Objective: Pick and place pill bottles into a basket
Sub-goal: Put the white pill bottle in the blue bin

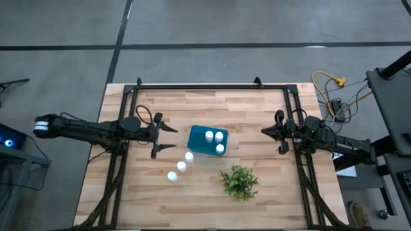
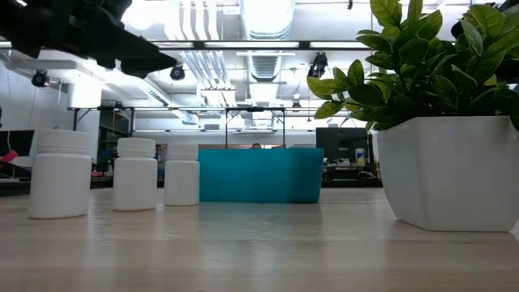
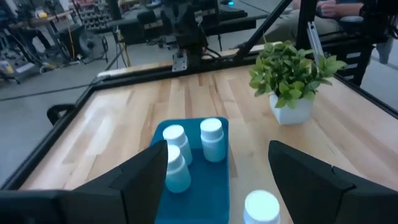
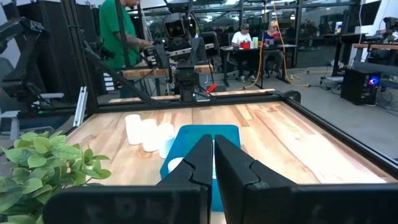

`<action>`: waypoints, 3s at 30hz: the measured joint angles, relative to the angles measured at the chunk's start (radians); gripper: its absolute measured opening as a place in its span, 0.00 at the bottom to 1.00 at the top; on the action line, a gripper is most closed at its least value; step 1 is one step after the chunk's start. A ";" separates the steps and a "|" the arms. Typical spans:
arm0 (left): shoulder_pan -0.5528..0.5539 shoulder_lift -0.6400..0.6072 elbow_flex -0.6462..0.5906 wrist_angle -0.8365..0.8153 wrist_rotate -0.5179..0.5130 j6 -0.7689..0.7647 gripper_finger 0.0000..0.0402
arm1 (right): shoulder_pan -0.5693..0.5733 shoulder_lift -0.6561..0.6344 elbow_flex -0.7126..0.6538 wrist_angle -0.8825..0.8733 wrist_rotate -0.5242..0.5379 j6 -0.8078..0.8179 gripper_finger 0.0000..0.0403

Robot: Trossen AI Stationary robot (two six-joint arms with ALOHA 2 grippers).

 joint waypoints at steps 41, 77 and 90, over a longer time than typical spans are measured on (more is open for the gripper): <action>-0.079 0.484 0.662 -0.862 0.063 -0.080 0.82 | 0.000 0.000 0.000 0.000 0.000 0.000 0.02; -0.360 0.741 0.693 -1.022 0.019 -0.412 0.82 | 0.000 0.000 0.000 0.000 0.000 0.000 0.02; -0.395 0.799 0.694 -1.026 -0.035 -0.485 0.82 | 0.000 0.000 0.000 0.000 0.000 0.000 0.02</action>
